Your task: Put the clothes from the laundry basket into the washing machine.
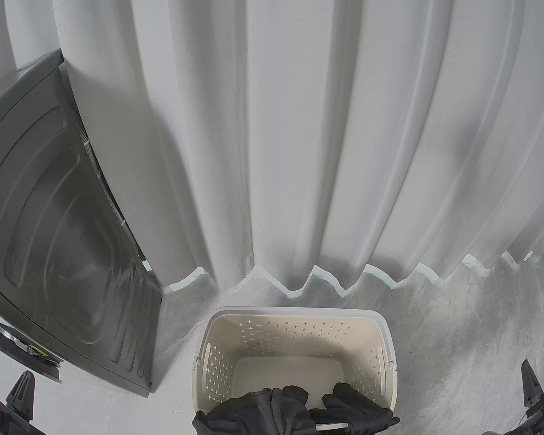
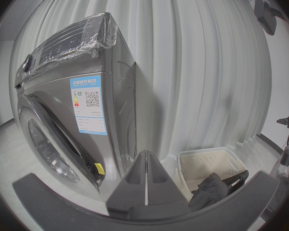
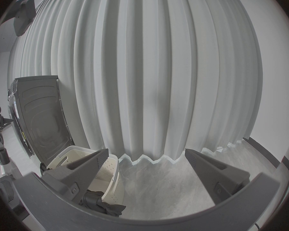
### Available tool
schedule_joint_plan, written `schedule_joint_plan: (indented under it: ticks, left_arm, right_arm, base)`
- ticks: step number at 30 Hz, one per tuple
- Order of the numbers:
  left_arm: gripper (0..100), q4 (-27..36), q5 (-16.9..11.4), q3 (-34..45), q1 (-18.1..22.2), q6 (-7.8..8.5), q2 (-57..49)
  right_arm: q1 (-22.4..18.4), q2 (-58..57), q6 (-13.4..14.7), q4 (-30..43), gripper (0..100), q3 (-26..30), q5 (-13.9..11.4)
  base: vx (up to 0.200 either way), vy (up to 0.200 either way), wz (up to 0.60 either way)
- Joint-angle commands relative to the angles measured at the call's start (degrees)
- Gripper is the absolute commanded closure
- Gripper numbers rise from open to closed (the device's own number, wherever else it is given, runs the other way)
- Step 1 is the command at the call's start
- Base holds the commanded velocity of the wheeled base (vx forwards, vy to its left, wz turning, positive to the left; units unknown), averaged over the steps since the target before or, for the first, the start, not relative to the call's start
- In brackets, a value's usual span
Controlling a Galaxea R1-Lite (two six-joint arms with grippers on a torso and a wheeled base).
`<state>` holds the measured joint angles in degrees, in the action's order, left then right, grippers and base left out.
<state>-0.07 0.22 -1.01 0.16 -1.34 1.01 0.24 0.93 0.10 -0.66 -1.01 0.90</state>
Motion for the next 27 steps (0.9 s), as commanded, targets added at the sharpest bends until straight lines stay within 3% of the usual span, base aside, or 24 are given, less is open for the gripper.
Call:
schedule_joint_plan:
  ticks: [1,12,27]
  left_arm:
    - [100,0.0,0.0,0.9,0.0,-0.07,-1.0]
    - [100,0.0,0.0,0.9,0.0,0.02,-1.0]
    - [100,0.0,0.0,0.9,0.0,-0.15,-1.0]
  right_arm:
    - [0.0,-0.9,0.0,0.0,0,1.0,0.0]
    - [0.0,-0.9,0.0,0.0,0,1.0,0.0]
    - [0.0,-0.9,0.0,0.0,0,1.0,0.0]
  base:
    - [0.000,0.000,0.00]
    - [0.000,0.000,0.00]
    - [-0.200,0.000,0.00]
